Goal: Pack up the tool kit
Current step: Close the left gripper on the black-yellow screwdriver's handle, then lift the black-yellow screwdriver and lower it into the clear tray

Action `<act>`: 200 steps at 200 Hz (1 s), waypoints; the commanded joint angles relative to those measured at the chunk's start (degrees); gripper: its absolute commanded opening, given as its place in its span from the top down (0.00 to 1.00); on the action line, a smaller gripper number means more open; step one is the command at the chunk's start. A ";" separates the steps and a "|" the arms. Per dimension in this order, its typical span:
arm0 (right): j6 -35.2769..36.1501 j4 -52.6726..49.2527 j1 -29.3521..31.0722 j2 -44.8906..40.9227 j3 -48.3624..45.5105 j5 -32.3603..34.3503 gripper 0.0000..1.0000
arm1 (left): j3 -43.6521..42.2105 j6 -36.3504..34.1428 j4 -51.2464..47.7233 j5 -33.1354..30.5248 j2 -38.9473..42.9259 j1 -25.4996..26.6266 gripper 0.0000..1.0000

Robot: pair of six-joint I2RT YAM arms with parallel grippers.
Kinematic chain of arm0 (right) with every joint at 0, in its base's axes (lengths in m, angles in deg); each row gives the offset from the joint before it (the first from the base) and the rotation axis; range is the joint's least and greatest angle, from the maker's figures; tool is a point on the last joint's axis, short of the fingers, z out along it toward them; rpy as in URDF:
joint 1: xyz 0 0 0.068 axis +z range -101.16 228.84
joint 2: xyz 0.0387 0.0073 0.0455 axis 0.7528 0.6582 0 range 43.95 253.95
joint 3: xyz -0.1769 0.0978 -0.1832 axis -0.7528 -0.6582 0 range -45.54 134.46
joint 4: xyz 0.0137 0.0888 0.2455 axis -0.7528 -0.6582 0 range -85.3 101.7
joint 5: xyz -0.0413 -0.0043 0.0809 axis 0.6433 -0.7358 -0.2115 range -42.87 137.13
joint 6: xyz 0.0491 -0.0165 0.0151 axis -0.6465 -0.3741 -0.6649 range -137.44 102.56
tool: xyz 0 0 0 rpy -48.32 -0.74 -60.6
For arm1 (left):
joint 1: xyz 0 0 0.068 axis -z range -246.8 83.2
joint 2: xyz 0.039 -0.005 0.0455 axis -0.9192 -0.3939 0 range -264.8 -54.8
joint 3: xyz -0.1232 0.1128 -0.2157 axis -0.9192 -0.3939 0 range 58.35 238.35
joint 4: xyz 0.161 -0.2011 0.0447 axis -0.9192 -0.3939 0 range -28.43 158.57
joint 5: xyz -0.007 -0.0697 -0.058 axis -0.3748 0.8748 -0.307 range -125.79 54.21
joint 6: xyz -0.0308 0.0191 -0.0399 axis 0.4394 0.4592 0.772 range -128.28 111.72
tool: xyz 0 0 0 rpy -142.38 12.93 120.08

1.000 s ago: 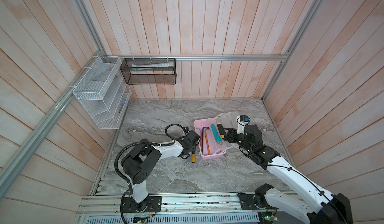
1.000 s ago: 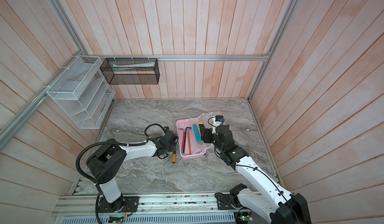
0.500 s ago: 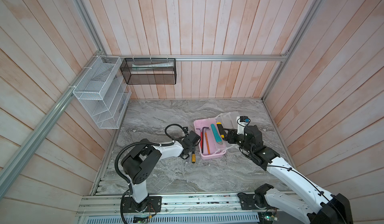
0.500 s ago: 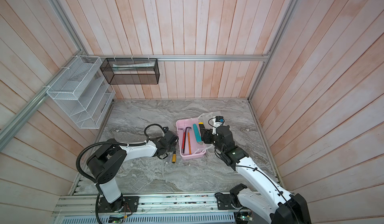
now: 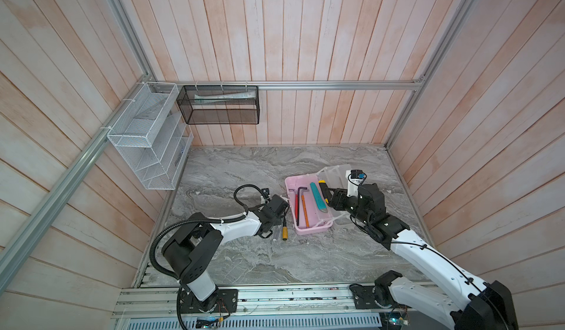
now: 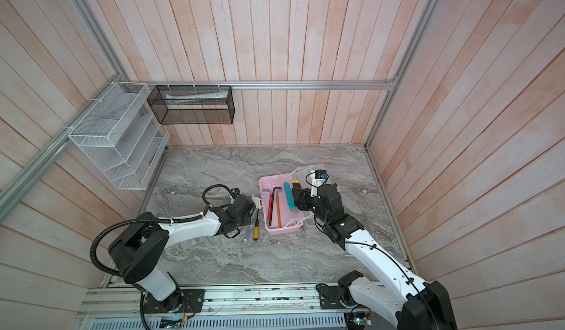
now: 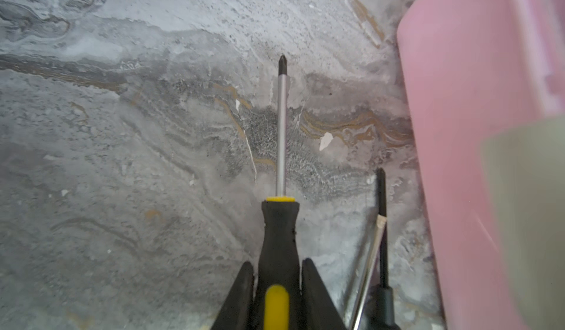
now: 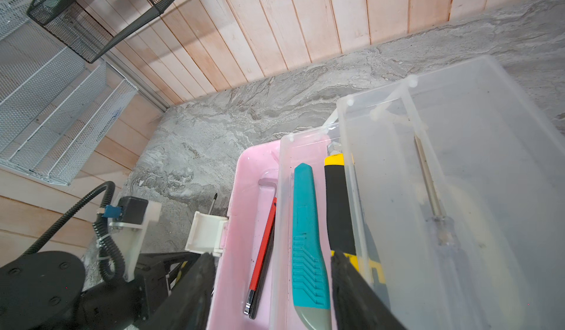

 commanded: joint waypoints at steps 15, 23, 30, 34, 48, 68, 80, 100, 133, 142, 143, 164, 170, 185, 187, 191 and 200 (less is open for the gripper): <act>-1.05 1.71 -0.29 -0.08 0.27 -1.61 0.40 | -1.75 1.98 0.79 -1.42 6.00 -0.55 1.00; -1.05 1.80 -0.29 0.00 0.25 -1.65 0.40 | -1.78 2.02 0.16 -1.67 7.12 -0.69 1.00; -1.10 1.71 -0.29 0.02 0.41 -1.70 0.40 | -1.62 1.98 -0.48 -2.00 8.24 -0.72 1.00; -1.06 1.61 -0.29 0.07 0.55 -1.64 0.40 | -1.61 1.98 -0.80 -2.20 8.85 -0.81 1.00; -1.05 1.46 -0.31 -0.02 0.94 -1.45 0.40 | -1.61 2.00 -1.94 -3.14 11.00 -0.87 1.00; -0.96 0.54 -0.37 -0.57 1.67 -0.23 0.40 | -0.62 2.57 -4.94 -3.63 14.35 -1.12 1.00; -1.13 0.03 -0.84 -1.20 2.04 0.87 0.40 | -0.02 3.15 -6.03 -3.40 16.66 -1.05 1.00; -1.74 -0.15 -2.93 -2.75 2.30 1.54 0.40 | 1.22 4.20 -6.78 -3.06 20.55 -0.26 1.00; -3.02 -0.92 -7.31 -4.81 2.65 0.15 0.40 | 3.47 5.34 -3.16 -2.13 22.74 2.40 1.00; -3.28 -1.18 -8.15 -5.22 2.67 -0.22 0.40 | 4.38 5.66 -1.71 -1.69 22.18 3.24 1.00; -3.31 -1.23 -8.30 -5.27 2.66 -0.26 0.40 | 4.42 5.71 -1.54 -1.67 22.07 3.46 1.00; -3.69 -1.80 -9.68 -6.09 2.66 -0.44 0.40 | 6.26 7.28 2.52 -0.88 20.02 5.80 1.00; -3.69 -1.97 -10.02 -6.37 2.72 -0.36 0.40 | 6.59 7.65 4.27 -0.39 19.31 6.41 1.00; -3.77 -2.61 -11.13 -7.31 2.83 -0.13 0.40 | 7.25 9.36 8.85 1.42 17.24 7.57 1.00; -3.71 -2.67 -11.25 -7.41 2.83 -0.11 0.40 | 7.30 9.53 9.56 1.74 17.09 7.67 1.00; -3.69 -2.79 -11.59 -7.67 2.83 0.02 0.40 | 7.40 10.23 10.87 2.37 16.45 7.90 1.00; -3.53 -3.02 -12.58 -8.22 2.83 -0.05 0.40 | 7.60 11.22 14.28 4.15 14.83 8.22 1.00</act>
